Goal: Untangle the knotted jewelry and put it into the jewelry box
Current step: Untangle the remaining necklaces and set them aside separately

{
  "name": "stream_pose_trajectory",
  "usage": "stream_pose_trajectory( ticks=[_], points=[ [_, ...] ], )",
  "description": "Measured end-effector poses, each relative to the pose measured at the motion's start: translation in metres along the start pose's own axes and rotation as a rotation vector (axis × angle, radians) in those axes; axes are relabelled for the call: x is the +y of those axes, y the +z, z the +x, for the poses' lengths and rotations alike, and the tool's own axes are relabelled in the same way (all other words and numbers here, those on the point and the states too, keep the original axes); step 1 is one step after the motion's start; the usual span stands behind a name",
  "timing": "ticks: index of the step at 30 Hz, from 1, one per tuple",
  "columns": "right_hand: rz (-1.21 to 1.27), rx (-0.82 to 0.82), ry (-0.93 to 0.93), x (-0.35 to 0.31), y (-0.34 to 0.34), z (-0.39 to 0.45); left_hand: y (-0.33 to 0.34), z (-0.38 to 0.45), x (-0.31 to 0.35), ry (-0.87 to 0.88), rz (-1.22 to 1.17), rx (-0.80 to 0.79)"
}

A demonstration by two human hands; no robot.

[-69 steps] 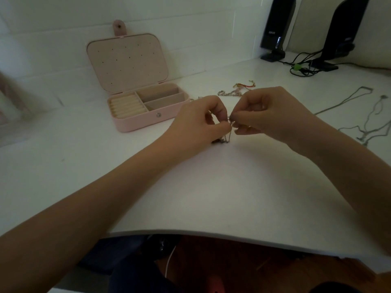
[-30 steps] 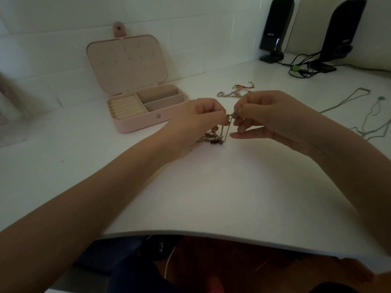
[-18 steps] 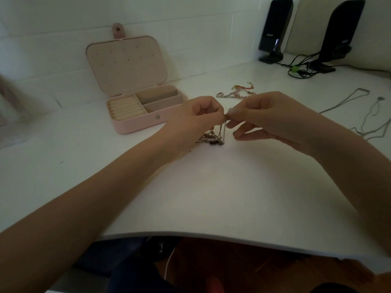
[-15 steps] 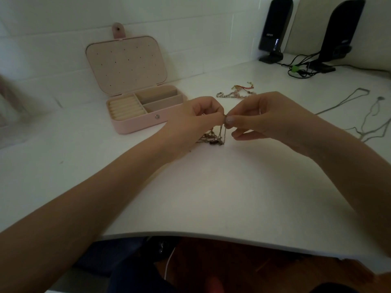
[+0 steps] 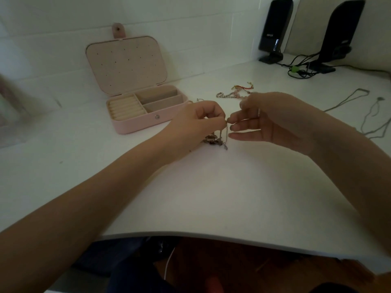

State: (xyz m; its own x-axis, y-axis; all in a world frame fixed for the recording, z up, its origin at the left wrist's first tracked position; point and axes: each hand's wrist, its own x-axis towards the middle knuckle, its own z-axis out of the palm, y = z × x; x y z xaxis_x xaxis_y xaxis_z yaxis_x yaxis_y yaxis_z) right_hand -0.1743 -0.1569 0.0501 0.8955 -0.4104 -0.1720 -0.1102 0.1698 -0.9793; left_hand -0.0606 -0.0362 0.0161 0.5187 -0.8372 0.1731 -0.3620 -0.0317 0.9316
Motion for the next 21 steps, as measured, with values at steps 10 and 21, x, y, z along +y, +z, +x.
stream_pose_trajectory(
  ticks=[10,21],
  points=[
    [-0.593,0.049,-0.236,0.0060,-0.0036,0.0018,-0.0013,0.0007,-0.0005,0.006,0.008,0.010],
    [-0.605,0.078,-0.265,0.0082,-0.0018,0.0044,0.0009,0.0015,0.0006,-0.011,-0.001,-0.013]
  ],
)
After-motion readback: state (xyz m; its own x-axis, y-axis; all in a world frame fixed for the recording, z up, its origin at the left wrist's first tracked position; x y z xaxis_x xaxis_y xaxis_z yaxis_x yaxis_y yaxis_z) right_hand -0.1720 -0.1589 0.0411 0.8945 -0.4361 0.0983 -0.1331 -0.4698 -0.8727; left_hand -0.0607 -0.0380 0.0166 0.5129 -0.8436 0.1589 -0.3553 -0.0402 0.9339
